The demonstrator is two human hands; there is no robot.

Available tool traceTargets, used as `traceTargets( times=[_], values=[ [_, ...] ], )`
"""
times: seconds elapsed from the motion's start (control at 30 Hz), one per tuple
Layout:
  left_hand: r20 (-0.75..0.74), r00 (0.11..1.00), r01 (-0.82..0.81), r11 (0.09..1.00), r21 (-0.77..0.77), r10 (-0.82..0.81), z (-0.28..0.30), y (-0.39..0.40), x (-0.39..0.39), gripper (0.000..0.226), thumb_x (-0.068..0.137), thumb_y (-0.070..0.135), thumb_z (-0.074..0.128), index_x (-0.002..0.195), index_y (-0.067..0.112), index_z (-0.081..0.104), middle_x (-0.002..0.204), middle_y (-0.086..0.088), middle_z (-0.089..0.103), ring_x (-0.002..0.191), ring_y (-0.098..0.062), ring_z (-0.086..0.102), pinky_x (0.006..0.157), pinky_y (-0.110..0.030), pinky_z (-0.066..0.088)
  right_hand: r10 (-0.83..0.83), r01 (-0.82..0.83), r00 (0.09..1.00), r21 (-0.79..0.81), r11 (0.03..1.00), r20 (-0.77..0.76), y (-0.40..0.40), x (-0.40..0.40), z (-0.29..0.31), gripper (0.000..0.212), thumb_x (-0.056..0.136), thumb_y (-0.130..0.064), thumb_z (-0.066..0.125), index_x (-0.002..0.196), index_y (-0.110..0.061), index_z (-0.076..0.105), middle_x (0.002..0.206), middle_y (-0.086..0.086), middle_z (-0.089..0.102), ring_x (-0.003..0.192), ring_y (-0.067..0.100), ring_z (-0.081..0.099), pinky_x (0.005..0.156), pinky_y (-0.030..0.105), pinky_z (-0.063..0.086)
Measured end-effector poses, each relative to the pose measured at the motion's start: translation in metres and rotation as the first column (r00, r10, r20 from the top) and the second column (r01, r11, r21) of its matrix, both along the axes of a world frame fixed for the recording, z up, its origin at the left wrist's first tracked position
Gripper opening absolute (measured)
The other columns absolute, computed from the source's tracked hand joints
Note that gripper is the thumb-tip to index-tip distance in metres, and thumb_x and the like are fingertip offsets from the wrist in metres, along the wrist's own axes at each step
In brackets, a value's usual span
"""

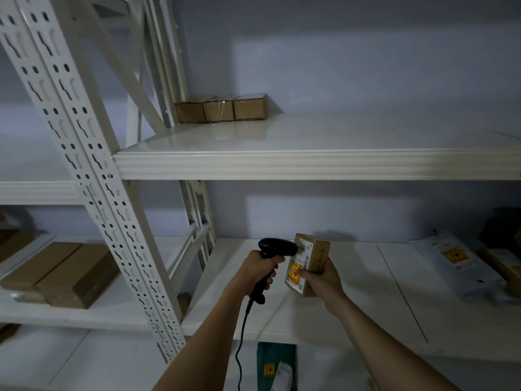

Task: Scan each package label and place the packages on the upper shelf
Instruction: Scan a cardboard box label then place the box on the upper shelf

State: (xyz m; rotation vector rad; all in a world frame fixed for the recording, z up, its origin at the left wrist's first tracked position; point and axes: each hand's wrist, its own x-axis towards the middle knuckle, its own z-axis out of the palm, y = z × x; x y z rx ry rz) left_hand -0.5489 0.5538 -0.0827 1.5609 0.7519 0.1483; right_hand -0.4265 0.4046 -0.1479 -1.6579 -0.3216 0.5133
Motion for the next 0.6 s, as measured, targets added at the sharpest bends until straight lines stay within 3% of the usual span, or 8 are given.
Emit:
traceTargets(
  times=[0.33,0.6],
  values=[
    [0.007,1.000,-0.002,1.000,0.000,0.002,-0.0012,-0.0007,-0.0025,0.026,0.080,0.033,0.070,0.076,0.008,0.061,0.054,-0.003,0.053,0.043,-0.016,0.046,0.046,-0.026,0.041,0.015,-0.015,1.000,0.000,1.000,-0.016,-0.0019,0.0002,-0.0046,0.056,0.074,-0.016,0.086,0.115,-0.036,0.053,0.102,-0.021,0.063,0.090,-0.004,0.060,0.066,0.017,0.047],
    [0.004,1.000,0.005,1.000,0.005,-0.005,-0.0034,0.0014,0.0000,0.025,0.081,0.032,0.070,0.075,0.009,0.060,0.054,-0.003,0.054,0.043,-0.016,0.046,0.046,-0.025,0.041,0.025,-0.025,1.000,-0.008,1.000,-0.009,-0.0024,0.0032,-0.0049,0.059,0.074,-0.017,0.086,0.121,-0.033,0.053,0.110,-0.013,0.064,0.098,0.009,0.063,0.074,0.023,0.050]
  ],
)
